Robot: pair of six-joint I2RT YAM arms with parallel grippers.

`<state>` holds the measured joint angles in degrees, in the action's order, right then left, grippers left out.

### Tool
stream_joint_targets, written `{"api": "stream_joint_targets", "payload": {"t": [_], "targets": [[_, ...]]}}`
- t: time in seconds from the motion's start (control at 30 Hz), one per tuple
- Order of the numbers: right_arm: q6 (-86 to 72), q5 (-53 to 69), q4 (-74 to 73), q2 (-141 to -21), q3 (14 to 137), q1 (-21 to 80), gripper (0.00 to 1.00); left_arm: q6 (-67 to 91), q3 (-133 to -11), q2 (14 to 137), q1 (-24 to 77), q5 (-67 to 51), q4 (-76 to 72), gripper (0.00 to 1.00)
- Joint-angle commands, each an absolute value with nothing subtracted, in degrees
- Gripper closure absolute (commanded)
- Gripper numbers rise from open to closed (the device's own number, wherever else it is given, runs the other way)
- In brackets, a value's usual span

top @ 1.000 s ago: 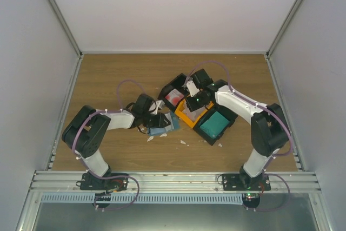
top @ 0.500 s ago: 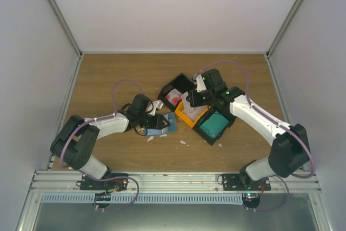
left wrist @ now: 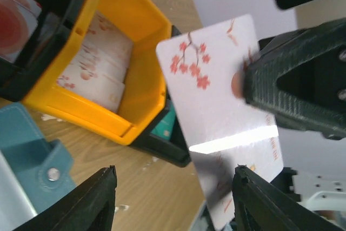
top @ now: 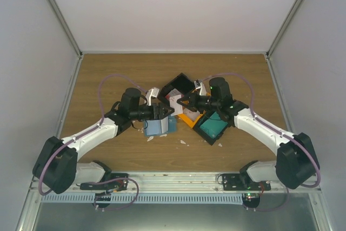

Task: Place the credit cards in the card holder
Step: Pick up the credit card from the storage box.

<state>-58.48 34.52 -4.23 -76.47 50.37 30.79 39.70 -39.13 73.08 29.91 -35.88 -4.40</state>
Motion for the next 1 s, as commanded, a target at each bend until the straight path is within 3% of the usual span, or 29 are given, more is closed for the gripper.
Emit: {"api": "stream_joint_targets", "payload": {"t": [0.0, 0.13, 0.27, 0.5, 0.63, 0.97], "targets": [[-69.73, 44.14, 6.27, -75.17, 47.34, 30.37, 1.00, 47.37, -39.23, 71.11, 30.32, -40.21, -10.01, 0.39], [-72.51, 46.80, 9.66, -74.52, 44.99, 30.42, 1.00, 51.85, -38.88, 71.03, 30.32, -42.97, -12.97, 0.45], [-72.71, 49.07, 11.79, -74.02, 43.14, 30.41, 0.98, 55.31, -38.15, 71.12, 30.32, -45.30, -16.45, 0.62], [-65.41, 49.13, 12.27, -71.68, 42.25, 30.40, 0.69, 56.71, -38.38, 71.03, 30.26, -46.50, -17.14, 1.00], [-54.47, 46.97, 10.78, -68.81, 42.08, 30.37, 0.61, 56.87, -38.75, 70.78, 30.23, -47.55, -17.00, 1.00], [-52.48, 50.68, 19.59, -65.19, 35.61, 30.41, 0.65, 60.37, -38.70, 70.44, 30.15, -50.44, -21.95, 1.00]]}}
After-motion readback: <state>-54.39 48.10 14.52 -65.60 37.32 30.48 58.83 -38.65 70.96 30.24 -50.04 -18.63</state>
